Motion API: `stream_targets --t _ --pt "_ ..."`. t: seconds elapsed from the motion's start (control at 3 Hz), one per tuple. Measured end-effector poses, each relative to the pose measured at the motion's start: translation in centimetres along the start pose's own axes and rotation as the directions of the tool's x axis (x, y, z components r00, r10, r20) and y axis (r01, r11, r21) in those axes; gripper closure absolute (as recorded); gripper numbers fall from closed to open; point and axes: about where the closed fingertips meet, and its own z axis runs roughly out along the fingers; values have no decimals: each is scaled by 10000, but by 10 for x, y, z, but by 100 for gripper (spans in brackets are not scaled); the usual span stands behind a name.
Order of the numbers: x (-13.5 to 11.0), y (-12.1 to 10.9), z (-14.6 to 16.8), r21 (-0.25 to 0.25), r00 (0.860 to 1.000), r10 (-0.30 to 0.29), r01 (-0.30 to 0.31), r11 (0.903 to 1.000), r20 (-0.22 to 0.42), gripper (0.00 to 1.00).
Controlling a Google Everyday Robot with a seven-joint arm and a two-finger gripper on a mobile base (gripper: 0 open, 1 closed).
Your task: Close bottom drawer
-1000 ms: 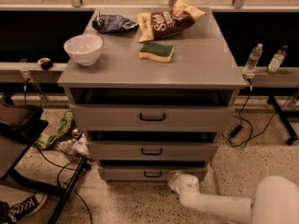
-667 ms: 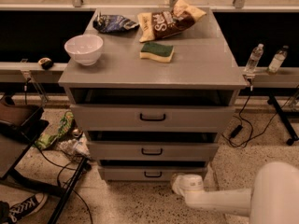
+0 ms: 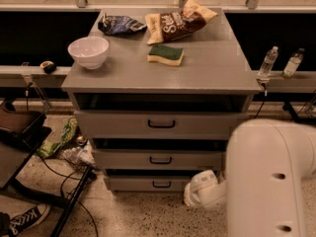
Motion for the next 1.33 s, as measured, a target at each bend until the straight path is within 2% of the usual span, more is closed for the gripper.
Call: stream_targets --t 0.33,0.67,1.0,1.33 --pt "-5 5 -63 -814 9974 680 -696 9942 -228 100" --pt "22 35 -123 -1051 9595 2577 -2696 9572 -1142 100" --pt "45 83 -144 -1539 9387 2952 -3229 9339 -1780 83" --pt "45 84 -144 -1543 9389 2947 -3224 9340 -1778 52"
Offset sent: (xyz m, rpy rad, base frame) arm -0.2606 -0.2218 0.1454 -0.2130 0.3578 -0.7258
